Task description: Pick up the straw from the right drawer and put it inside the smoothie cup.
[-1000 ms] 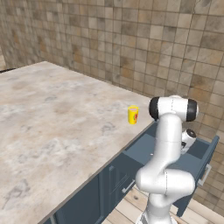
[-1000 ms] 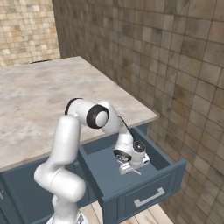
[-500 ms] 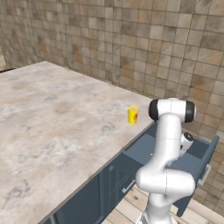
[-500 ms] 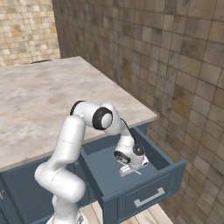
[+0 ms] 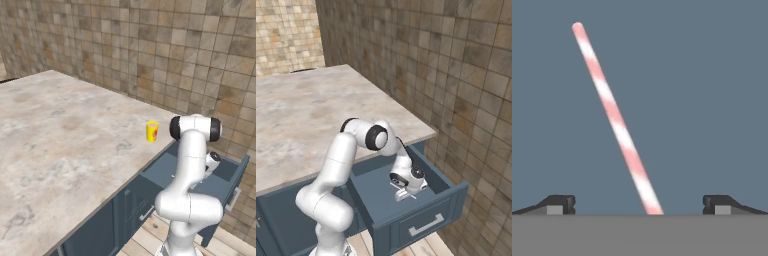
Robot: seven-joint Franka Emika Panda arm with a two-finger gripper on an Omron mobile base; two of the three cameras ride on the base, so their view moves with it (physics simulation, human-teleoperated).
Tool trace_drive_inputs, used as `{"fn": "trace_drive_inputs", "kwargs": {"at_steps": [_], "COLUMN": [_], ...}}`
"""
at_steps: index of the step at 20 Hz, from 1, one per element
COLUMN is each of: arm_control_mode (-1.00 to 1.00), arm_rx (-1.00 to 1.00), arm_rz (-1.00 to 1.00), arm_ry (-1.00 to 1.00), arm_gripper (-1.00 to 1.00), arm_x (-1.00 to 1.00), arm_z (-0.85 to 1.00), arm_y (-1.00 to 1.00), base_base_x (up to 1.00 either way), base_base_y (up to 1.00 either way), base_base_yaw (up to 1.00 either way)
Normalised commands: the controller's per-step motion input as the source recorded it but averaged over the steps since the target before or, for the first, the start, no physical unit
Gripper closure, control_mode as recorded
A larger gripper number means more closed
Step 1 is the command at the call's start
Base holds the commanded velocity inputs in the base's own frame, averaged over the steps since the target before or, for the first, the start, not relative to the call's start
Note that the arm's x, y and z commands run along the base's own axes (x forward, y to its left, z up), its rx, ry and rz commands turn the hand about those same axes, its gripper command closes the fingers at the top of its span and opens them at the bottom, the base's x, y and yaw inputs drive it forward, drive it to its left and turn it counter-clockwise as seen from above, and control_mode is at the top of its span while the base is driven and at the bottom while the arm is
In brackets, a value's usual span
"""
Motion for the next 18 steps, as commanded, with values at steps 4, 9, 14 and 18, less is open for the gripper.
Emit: {"fn": "trace_drive_inputs", "kwargs": {"at_steps": [4, 9, 14, 18], "arm_control_mode": [-1.00, -1.00, -1.00, -1.00], "arm_rx": [0.00, 0.00, 0.00, 0.00], "arm_rz": [0.04, 0.02, 0.01, 0.04], "arm_ry": [0.00, 0.00, 0.00, 0.00], "arm_gripper": [-1.00, 1.00, 1.00, 1.00], "arm_x": [0.19, -0.11, -0.27, -0.35], "arm_z": [-0.38, -0.27, 0.00, 0.38], "arm_y": [-0.13, -0.09, 0.00, 0.00], "base_base_x": [0.00, 0.00, 0.00, 0.00], "base_base_y": [0.00, 0.00, 0.00, 0.00], "base_base_yaw": [0.00, 0.00, 0.00, 0.00]}}
